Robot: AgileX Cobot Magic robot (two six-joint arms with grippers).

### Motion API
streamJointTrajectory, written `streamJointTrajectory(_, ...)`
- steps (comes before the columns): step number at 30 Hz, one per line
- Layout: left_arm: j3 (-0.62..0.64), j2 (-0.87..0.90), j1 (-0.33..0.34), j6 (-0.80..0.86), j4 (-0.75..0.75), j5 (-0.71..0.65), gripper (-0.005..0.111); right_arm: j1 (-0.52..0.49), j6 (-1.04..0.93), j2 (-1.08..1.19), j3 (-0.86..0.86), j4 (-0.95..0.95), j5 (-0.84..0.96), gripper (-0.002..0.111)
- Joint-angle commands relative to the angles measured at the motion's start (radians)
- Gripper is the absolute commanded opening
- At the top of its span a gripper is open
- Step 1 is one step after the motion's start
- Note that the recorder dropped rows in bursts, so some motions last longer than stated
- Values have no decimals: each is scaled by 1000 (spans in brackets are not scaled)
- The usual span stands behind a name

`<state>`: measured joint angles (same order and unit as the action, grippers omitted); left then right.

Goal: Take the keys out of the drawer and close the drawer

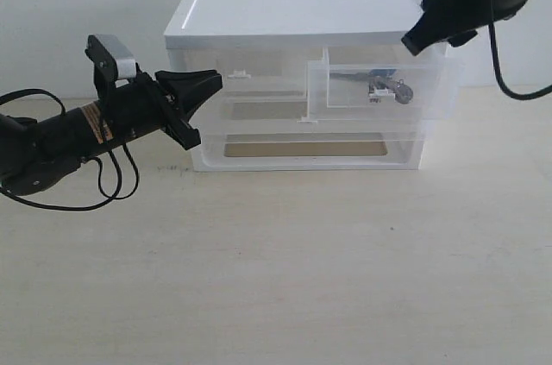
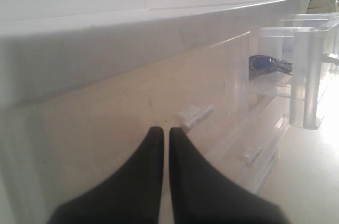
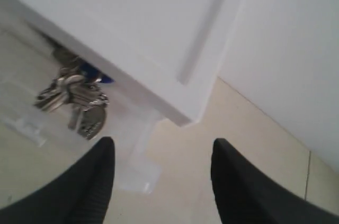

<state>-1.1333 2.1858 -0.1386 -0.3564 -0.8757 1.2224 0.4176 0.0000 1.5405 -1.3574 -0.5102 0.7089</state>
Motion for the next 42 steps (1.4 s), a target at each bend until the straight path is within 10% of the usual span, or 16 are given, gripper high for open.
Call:
streamJointTrajectory(1,-7,3,-1,-10,26,-26,4,1,-564,14,-69,308,155,50)
streamJointTrajectory(20,-7,3,-1,-10,26,-26,4,1,-813,160,-69,273,35,49)
streamJointTrajectory(36,-7,3,-1,-10,30,-26,4,1,-904,200,-69,269,103,0)
streamJointTrajectory(42,-7,3,-1,-10,30,-26,4,1,-959,200,-69,285,202,0)
